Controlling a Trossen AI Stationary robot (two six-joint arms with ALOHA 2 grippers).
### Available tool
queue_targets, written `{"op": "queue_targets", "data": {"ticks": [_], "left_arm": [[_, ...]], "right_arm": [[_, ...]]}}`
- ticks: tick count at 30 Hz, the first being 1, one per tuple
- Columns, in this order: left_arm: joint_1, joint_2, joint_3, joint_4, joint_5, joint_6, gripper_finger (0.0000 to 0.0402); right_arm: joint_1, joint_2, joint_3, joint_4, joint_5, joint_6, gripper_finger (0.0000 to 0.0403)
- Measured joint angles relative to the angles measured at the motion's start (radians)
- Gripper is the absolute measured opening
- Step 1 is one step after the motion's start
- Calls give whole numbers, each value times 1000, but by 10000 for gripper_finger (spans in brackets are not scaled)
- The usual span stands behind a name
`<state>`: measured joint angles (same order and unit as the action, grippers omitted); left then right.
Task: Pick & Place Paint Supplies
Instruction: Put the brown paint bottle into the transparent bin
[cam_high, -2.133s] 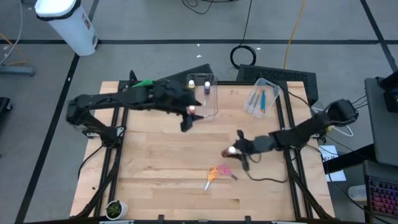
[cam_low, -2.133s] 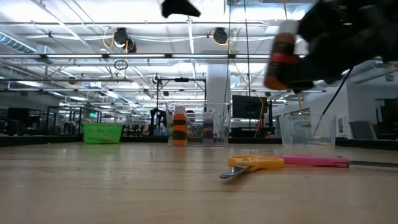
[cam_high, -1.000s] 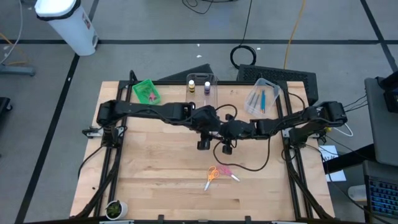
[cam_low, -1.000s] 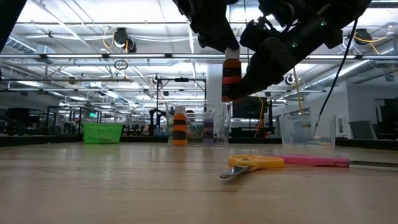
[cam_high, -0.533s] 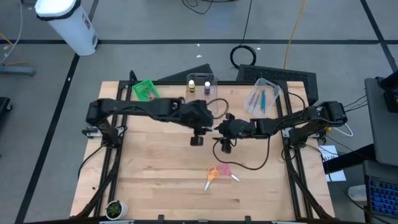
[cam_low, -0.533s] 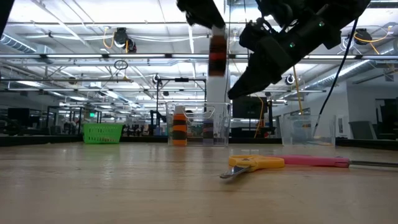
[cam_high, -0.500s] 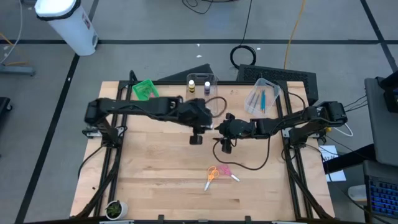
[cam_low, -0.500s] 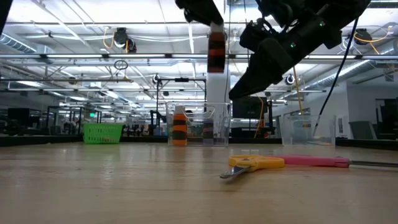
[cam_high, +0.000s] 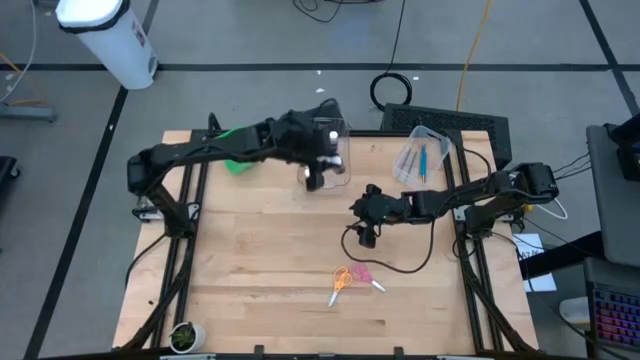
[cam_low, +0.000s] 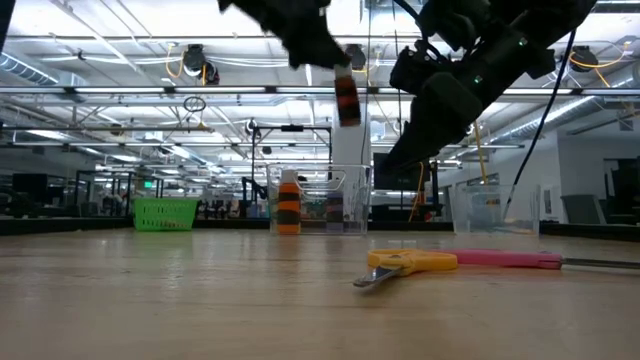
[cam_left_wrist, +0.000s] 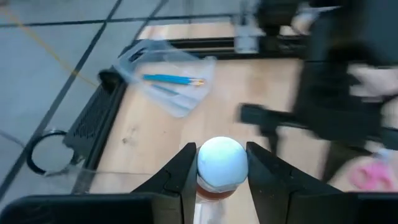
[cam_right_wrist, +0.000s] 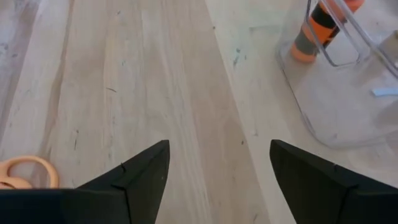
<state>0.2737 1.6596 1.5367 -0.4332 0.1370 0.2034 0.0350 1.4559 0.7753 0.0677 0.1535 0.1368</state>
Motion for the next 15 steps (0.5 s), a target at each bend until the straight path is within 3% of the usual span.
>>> {"op": "queue_targets", "data": {"ticks": [8,15], "left_arm": [[131,29,-233,236,101,-99,114],[129,102,-278,316,106,-120,114]], "right_arm": [[6,0,0,9,-1,-31,269],[6,0,0,33,-1,-33,269]]}}
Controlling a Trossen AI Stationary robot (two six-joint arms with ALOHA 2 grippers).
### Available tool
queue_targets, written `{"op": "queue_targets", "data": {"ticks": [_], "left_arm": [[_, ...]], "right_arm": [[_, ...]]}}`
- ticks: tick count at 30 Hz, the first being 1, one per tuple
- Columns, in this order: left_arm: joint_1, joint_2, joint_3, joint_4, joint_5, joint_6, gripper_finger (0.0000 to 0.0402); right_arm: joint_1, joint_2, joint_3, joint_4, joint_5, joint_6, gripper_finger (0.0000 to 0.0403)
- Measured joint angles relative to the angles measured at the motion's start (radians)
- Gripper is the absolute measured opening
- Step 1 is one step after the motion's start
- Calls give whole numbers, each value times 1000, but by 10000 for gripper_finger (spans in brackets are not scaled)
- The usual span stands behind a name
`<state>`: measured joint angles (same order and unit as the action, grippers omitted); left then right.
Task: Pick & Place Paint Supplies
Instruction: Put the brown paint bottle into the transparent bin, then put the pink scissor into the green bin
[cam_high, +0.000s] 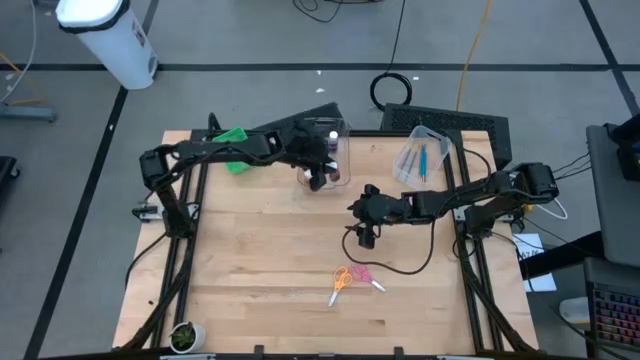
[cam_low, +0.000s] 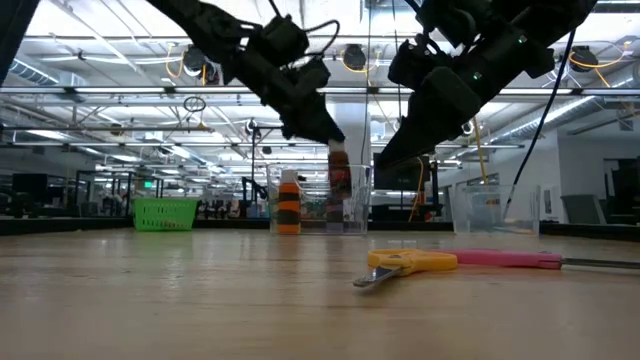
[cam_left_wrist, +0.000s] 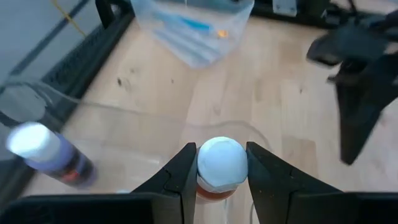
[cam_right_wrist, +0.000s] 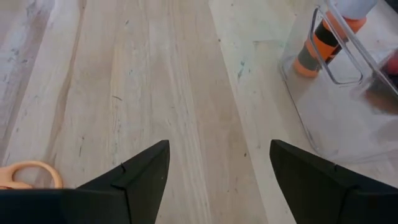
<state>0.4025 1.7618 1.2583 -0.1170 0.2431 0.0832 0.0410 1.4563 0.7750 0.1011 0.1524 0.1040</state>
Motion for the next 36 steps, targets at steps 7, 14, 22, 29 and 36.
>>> {"op": "queue_targets", "data": {"ticks": [7,14,22,29,36], "left_arm": [[-11,81,-1,28,-7,-12,114],[-10,123,-1,46,-7,-14,114],[-14,128,0,41,-13,-11,128],[-25,128,0,42,-98,-14,211],[-26,105,18,24,-106,-18,234]], "right_arm": [[0,0,0,0,0,5,268],[0,0,0,0,0,7,270],[0,0,0,-1,0,7,267],[0,0,0,-2,-104,41,270],[31,-16,-1,-12,-104,63,263]]}}
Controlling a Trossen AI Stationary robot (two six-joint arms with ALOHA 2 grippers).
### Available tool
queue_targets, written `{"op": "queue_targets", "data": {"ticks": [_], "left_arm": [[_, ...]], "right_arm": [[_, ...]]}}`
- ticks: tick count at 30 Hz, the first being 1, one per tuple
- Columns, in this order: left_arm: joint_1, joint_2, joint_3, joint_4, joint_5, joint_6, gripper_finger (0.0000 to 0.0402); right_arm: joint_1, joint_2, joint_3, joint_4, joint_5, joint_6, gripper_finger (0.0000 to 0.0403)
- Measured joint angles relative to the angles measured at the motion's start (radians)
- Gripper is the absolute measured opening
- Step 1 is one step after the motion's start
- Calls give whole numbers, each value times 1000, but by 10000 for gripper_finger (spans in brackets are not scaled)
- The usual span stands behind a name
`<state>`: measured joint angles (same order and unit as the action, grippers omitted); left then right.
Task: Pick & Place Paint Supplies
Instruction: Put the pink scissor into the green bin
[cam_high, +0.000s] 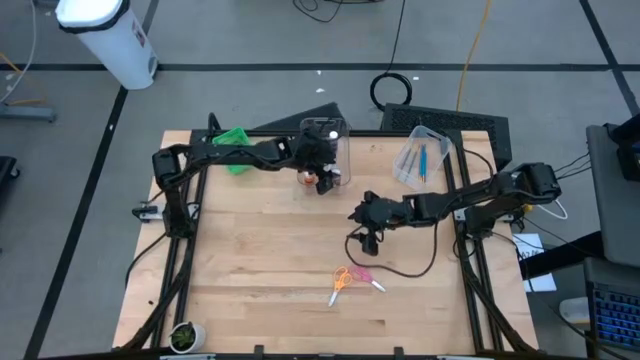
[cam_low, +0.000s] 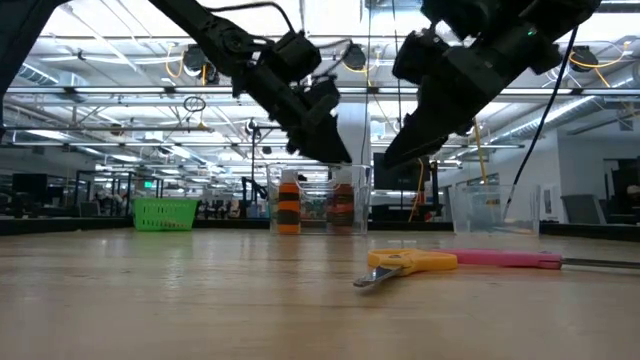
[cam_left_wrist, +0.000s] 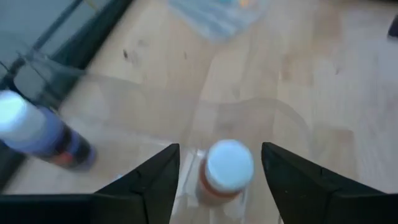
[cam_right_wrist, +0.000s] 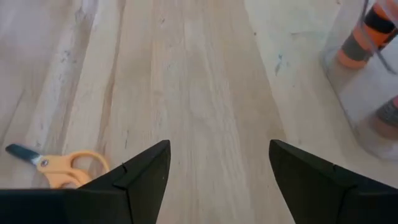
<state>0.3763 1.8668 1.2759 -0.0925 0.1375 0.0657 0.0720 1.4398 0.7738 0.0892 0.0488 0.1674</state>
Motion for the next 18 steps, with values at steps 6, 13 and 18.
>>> {"op": "queue_targets", "data": {"ticks": [6,13,18], "left_arm": [[-13,-80,24,12,7,4,236],[-46,-183,24,2,5,4,236],[-82,-228,24,-23,-5,4,237]], "right_arm": [[129,-8,0,-64,179,113,263],[278,90,0,-61,238,251,263],[326,145,0,-54,206,263,263]]}}
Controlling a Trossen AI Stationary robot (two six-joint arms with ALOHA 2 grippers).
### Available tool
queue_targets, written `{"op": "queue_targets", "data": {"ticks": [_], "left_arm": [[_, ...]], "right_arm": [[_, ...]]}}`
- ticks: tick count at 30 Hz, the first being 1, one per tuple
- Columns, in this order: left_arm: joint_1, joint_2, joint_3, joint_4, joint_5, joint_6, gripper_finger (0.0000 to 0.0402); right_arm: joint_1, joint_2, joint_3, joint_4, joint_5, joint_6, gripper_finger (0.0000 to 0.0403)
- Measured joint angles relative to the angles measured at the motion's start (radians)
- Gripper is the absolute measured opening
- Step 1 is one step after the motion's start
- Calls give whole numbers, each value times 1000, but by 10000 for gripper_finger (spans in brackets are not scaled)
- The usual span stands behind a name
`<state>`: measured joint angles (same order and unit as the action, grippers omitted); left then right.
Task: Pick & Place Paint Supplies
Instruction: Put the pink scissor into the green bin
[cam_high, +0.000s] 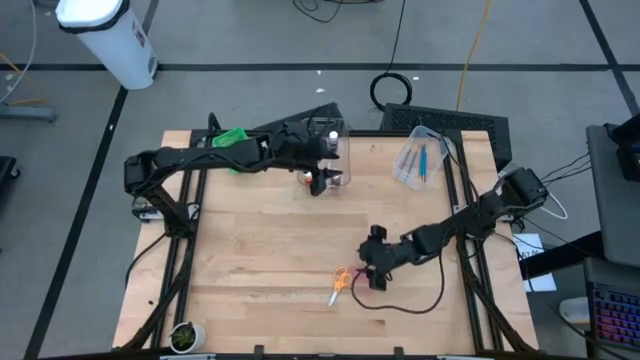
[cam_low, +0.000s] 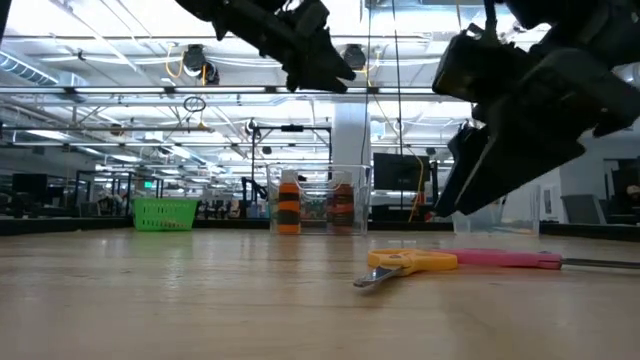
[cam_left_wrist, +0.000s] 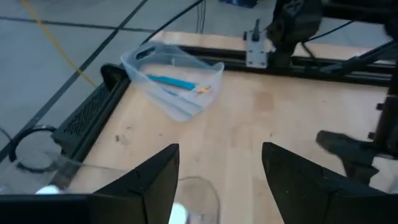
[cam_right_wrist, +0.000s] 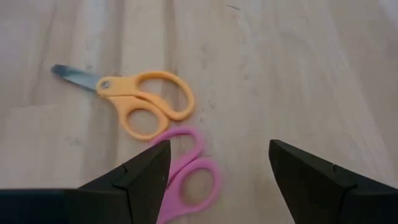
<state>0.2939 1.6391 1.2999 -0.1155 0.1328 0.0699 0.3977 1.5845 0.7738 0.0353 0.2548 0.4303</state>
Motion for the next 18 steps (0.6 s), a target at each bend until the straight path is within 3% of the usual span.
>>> {"op": "queue_targets", "data": {"ticks": [12,18], "left_arm": [[-55,-6,0,-46,-3,48,237],[-54,-6,0,-43,-4,57,237]], "right_arm": [[9,103,5,-10,-91,84,263],[5,36,3,-209,16,55,263]]}}
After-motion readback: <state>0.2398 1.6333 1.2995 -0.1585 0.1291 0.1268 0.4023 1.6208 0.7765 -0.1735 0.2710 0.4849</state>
